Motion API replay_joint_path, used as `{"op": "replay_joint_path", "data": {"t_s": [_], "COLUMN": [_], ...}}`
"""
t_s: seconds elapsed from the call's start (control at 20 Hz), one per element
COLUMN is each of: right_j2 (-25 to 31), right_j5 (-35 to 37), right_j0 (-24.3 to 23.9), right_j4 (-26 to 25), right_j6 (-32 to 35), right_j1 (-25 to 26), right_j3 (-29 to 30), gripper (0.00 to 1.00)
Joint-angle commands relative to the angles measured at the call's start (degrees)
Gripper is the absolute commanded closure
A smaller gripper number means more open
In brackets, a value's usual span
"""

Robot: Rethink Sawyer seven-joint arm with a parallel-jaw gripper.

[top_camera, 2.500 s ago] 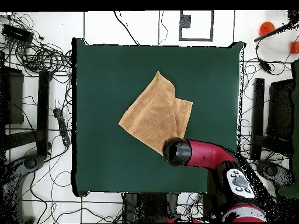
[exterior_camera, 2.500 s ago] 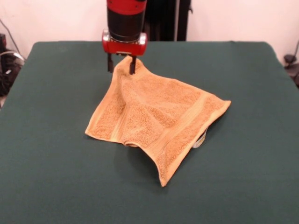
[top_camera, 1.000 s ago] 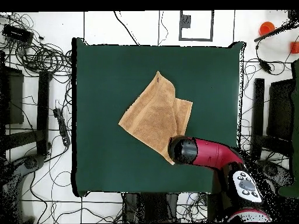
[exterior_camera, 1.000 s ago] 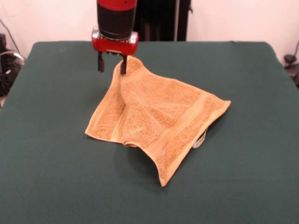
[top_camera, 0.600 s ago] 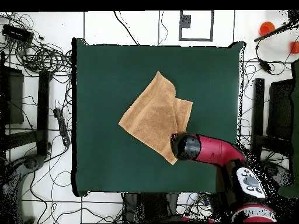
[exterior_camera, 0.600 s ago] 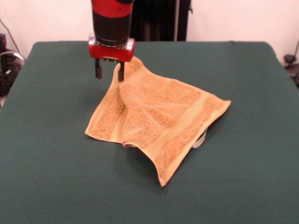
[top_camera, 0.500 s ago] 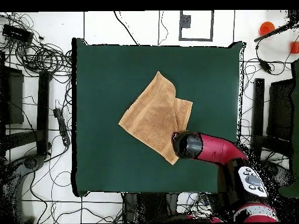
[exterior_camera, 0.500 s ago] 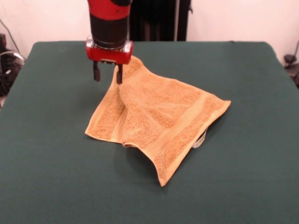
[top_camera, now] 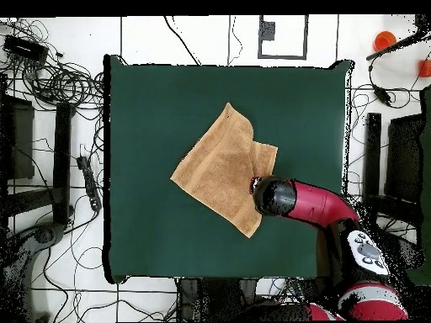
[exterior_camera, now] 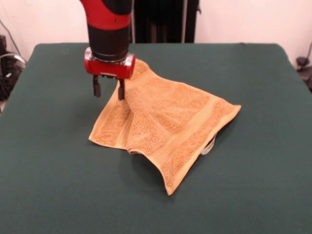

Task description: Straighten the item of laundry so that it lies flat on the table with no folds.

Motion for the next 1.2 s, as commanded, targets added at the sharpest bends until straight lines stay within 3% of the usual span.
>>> {"op": "replay_joint_path", "data": {"t_s": [0.05, 0.7, 1.2], "right_j2": [6.92, 5.49, 3.97], "right_j5": [4.38, 5.45, 1.43], "right_j0": [2.12, 3.38, 4.56], "right_j4": [4.49, 5.35, 3.67], "right_j6": [7.11, 6.17, 6.94], "right_j1": [3.27, 5.13, 8.55], "right_j3": [-4.66, -8.83, -11.06], "gripper": [0.0, 0.0, 0.0]}}
